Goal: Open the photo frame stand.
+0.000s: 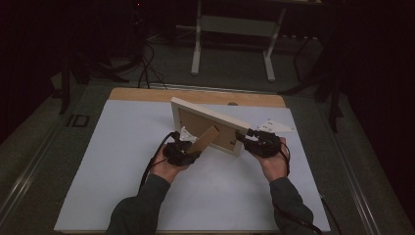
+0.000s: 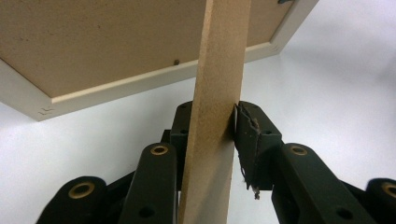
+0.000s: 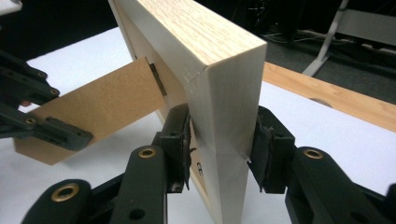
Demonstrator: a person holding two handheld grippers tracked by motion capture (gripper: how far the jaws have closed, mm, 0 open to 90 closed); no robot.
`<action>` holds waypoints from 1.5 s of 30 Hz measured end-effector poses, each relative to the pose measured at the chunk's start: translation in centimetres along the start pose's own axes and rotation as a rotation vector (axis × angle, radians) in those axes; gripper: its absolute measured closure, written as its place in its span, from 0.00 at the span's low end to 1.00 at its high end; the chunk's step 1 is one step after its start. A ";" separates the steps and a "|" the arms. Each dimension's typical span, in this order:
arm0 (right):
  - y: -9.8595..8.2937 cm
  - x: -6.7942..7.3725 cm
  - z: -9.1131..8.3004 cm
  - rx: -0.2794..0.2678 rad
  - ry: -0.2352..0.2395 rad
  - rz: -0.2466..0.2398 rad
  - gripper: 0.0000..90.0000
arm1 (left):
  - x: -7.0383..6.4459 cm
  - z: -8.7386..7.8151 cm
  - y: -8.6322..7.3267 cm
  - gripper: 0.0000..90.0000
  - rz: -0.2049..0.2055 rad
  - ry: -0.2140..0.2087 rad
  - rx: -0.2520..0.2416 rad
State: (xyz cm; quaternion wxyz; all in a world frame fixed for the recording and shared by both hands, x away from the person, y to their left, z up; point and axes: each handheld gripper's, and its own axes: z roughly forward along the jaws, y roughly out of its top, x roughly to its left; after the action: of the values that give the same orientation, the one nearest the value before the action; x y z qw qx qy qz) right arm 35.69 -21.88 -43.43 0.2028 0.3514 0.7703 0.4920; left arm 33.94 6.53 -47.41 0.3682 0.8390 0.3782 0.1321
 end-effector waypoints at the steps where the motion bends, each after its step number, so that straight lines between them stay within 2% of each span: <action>1: 0.0 -0.1 0.0 -0.003 0.010 0.009 0.68 | 0.0 0.0 0.0 0.77 0.005 0.002 0.002; 7: -0.3 0.1 -0.3 -0.011 0.049 0.014 0.67 | 0.0 0.1 -0.5 0.75 0.026 0.014 0.010; 12: -0.6 0.1 -0.5 -0.019 0.106 0.026 0.66 | -0.3 0.1 -0.8 0.74 0.047 0.020 0.021; 16: -0.9 0.4 -0.5 -0.016 0.135 0.018 0.64 | -0.5 -0.3 -0.7 0.75 0.046 0.013 -0.006; 20: -1.0 0.6 -0.5 -0.016 0.145 0.013 0.64 | -0.5 -0.5 -0.7 0.75 0.045 0.008 -0.005; 21: -1.0 0.8 -0.5 -0.016 0.150 0.009 0.63 | -0.8 -0.8 -0.8 0.76 0.064 -0.003 -0.006; 27: -1.2 1.1 -0.5 -0.014 0.153 0.000 0.63 | -1.2 -1.0 -1.0 0.75 0.082 -0.013 -0.001; 45: -1.4 1.8 -0.5 0.003 0.170 -0.026 0.61 | -1.5 -1.0 -1.8 0.71 0.086 -0.023 0.007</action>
State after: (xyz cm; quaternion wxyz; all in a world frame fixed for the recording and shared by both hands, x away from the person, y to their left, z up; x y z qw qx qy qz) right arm 33.65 -21.27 -44.44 0.1424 0.2987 0.7898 0.5165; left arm 31.45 6.75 -47.98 0.3637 0.8573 0.3377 0.1367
